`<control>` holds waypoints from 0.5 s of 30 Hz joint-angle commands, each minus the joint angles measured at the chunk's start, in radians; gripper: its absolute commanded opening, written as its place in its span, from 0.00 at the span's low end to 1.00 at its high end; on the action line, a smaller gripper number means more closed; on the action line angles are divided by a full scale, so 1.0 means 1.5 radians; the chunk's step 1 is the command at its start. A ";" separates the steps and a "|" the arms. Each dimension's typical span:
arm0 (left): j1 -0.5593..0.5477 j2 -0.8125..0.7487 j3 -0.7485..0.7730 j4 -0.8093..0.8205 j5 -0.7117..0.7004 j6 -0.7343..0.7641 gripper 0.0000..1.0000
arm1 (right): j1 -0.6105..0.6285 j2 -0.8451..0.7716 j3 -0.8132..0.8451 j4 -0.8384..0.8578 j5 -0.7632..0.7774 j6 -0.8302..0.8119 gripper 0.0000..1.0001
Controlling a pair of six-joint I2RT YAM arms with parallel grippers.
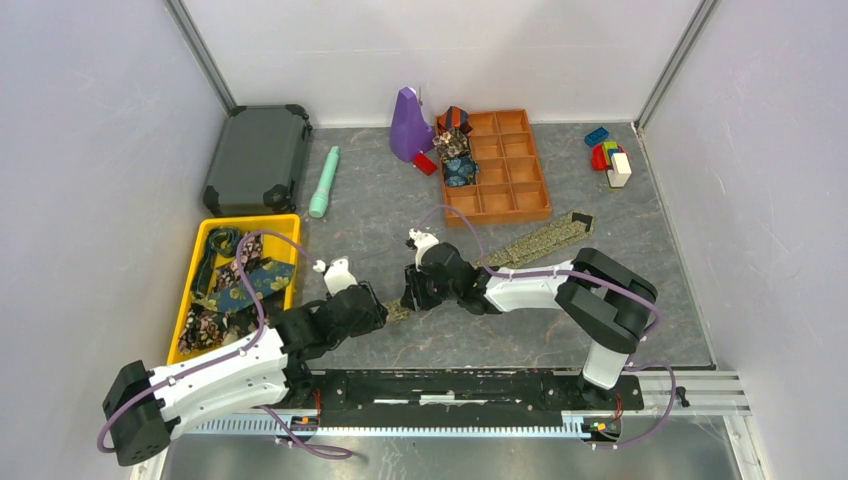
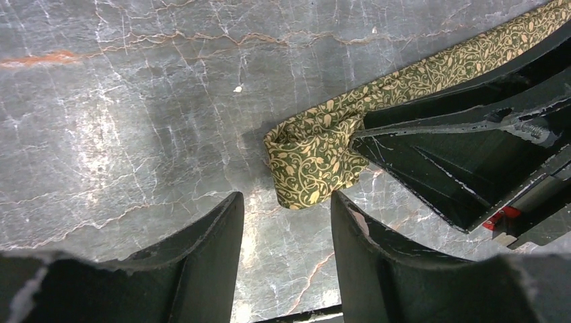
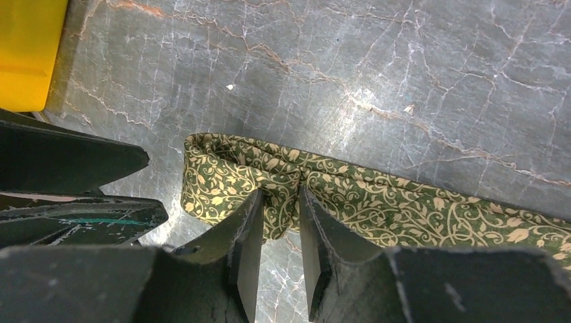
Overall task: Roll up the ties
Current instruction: Roll the tie at the center of the board.
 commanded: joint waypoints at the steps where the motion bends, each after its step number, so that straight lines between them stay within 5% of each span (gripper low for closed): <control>1: 0.002 -0.002 -0.019 0.073 -0.005 -0.011 0.57 | 0.005 0.010 -0.009 0.026 0.009 -0.001 0.32; 15: 0.003 -0.067 -0.116 0.204 -0.017 -0.028 0.59 | 0.003 0.024 -0.012 0.027 0.011 -0.012 0.31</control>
